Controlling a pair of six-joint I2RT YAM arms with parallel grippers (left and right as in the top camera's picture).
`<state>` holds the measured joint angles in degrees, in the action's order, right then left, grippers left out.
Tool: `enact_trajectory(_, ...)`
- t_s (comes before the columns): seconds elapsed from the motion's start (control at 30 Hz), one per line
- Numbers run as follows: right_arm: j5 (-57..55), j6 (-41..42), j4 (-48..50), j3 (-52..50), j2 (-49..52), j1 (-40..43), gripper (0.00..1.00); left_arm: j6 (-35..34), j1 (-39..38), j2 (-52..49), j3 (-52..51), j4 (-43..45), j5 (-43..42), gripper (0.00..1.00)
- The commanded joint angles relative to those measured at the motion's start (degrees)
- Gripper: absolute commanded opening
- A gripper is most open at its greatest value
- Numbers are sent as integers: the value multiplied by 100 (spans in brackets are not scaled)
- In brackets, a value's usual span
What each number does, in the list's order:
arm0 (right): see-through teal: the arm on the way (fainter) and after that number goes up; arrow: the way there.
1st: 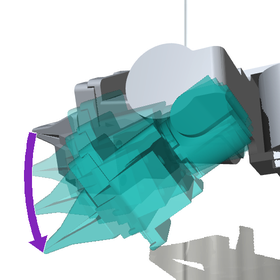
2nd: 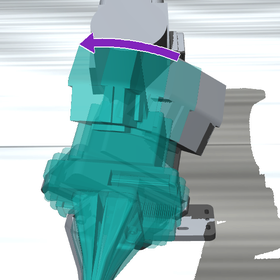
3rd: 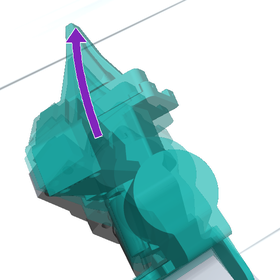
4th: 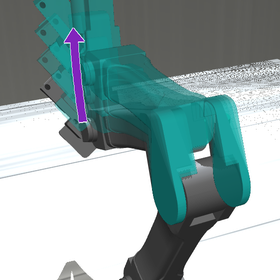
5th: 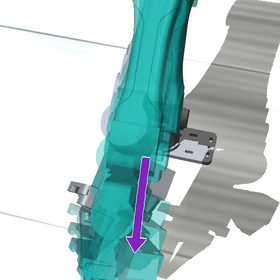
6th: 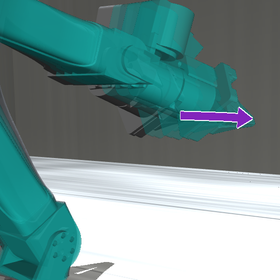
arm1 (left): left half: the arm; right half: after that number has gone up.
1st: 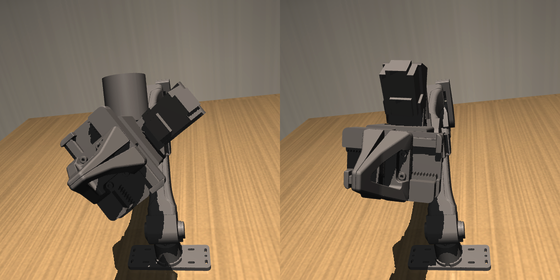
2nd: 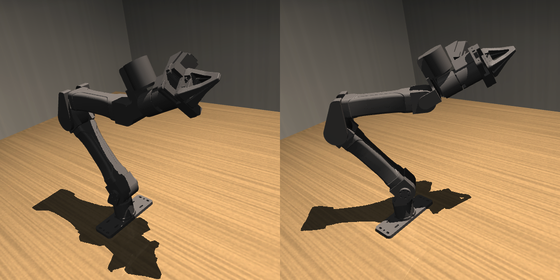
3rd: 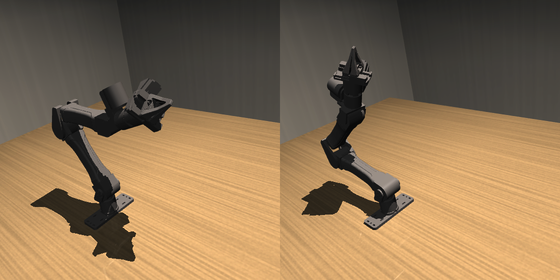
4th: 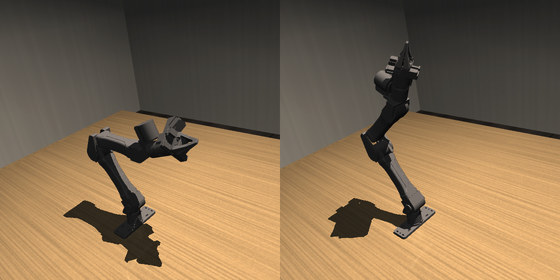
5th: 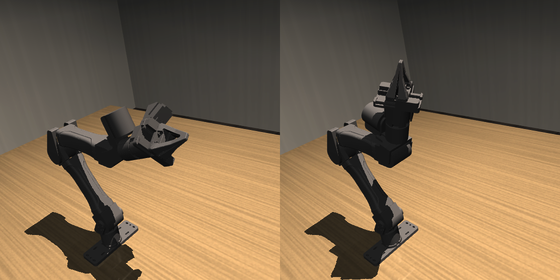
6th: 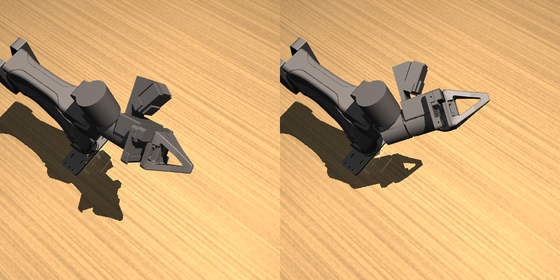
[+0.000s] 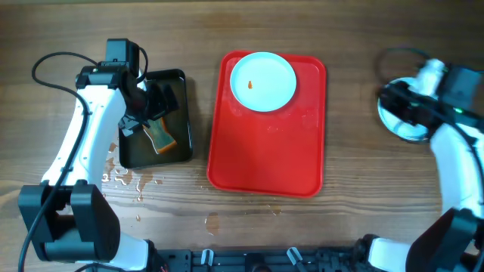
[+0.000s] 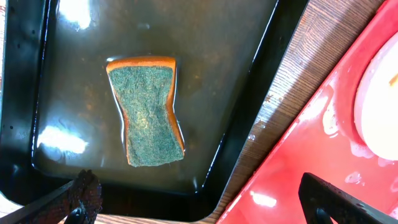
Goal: Clean dirty plates on tray and stack at the side
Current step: 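Stack the plate onto the set-aside plate and release, then move the last plate down and grip its rim with the right gripper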
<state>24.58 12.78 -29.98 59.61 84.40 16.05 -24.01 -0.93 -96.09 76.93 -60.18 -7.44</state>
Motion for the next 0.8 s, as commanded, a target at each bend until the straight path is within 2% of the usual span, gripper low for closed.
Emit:
enact_trajectory(0.0,-437,-717,136,107,87,-1705,40,114,42,42,-7,-2,-85,100)
enact_trajectory(0.03,-949,-846,350,107,216,-2103,41,114,42,42,-7,-2,-85,100)
enact_trajectory(0.1,-1729,-1215,999,107,654,-2763,49,114,42,42,-7,-2,-85,100)
enact_trajectory(0.13,-1985,-1279,1300,107,892,-2922,49,114,42,42,-7,0,-85,100)
enact_trajectory(0.23,-2614,-1276,2184,107,1668,-3034,52,114,42,42,-7,-2,-85,100)
enact_trajectory(0.37,-2444,-1257,3359,107,2699,-3018,52,114,42,42,-7,-2,-85,100)
enact_trajectory(0.43,-2109,-999,3574,107,2986,-3018,45,114,42,42,-7,-2,-83,100)
enact_trajectory(0.47,-2090,-715,3534,105,3053,-3025,34,114,42,42,-7,-2,-85,100)
enact_trajectory(0.5,-2070,-487,3421,103,3053,-3036,18,114,42,42,-7,-2,-85,100)
enact_trajectory(0.53,-2072,-343,3254,105,3001,-3047,7,114,42,42,-7,-2,-85,100)
enact_trajectory(0.6,-2074,-39,2645,109,2754,-3047,4,114,42,42,-7,-2,-85,100)
enact_trajectory(0.7,-2068,1506,356,109,1838,-3047,4,114,42,42,-7,-2,-85,100)
enact_trajectory(0.77,-1906,2028,-826,107,1488,-3047,4,114,42,42,-7,-2,-85,100)
